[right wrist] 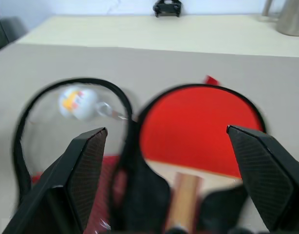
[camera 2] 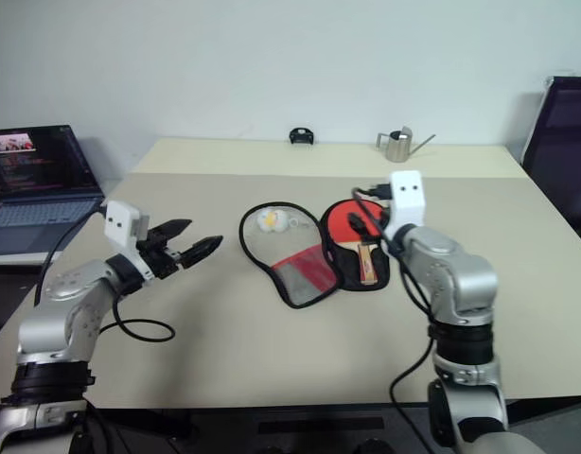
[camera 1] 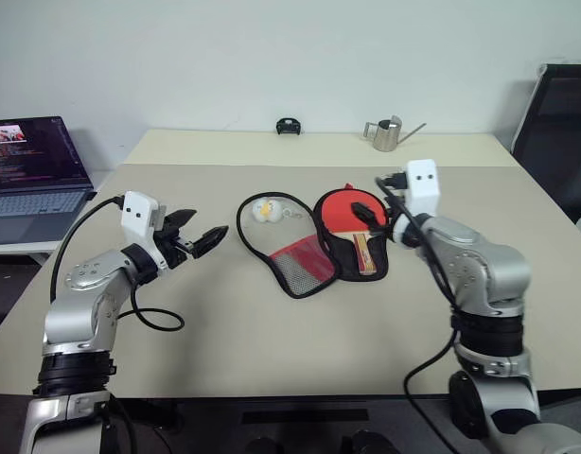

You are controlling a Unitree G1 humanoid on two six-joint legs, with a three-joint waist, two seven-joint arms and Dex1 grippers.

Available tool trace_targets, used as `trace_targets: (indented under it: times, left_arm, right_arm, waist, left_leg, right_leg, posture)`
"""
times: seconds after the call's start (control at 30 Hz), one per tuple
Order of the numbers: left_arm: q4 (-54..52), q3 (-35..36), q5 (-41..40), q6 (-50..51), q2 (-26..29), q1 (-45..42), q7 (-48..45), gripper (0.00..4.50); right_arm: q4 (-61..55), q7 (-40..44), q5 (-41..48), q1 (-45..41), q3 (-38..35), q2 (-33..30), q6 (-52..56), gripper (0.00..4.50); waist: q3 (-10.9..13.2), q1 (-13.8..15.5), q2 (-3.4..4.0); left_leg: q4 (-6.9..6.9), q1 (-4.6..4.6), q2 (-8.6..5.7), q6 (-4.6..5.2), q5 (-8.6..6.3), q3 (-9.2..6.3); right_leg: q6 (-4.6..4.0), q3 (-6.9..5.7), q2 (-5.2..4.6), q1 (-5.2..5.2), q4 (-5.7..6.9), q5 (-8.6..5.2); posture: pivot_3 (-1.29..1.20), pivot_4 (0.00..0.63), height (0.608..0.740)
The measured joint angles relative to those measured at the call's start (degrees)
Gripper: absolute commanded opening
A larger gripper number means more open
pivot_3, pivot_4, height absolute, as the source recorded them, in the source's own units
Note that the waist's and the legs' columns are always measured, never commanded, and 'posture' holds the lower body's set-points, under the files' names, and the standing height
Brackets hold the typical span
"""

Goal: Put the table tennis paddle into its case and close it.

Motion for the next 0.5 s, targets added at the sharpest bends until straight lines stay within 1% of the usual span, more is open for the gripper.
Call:
trace_targets:
  times: [0.2,0.33,0.5]
  left_arm:
    - [10.9,-0.6,6.6,-4.9,-1.0,-4.4,6.8,4.50]
    - [20.5,-1.2,8.9,-5.7,-2.0,-7.8,8.2,4.50]
    - [30.5,-2.4,10.4,-8.1,-2.7,-13.0,7.0,4.50]
  right_arm:
    - [-0.7,11.1,1.2,4.1,1.0,-9.2,-6.9,4.30]
    - [-2.6,22.5,7.7,6.9,-0.4,-16.2,-8.0,4.30]
    - [-5.6,31.5,15.2,6.9,-2.5,-22.7,-7.6,4.30]
  waist:
    - [0.0,-0.3,0.00]
    - [0.0,0.0,-0.02]
    - [0.0,0.0,-0.05]
  left_leg:
    - [-0.02,0.02,0.01,0.00,0.00,0.02]
    - [0.02,-0.03,-0.01,0.01,0.00,0.00]
    - [0.04,-0.01,0.00,0.01,0.00,-0.04]
  right_leg:
    - [0.00,0.02,0.02,-0.01,0.01,0.00]
    - [0.01,-0.01,0.01,0.00,-0.03,0.00]
    - [0.01,-0.07,0.01,0.03,-0.02,0.00]
  posture:
    - [0.00,0.150,0.740]
    - [0.00,0.150,0.740]
    - [0.00,0.150,0.740]
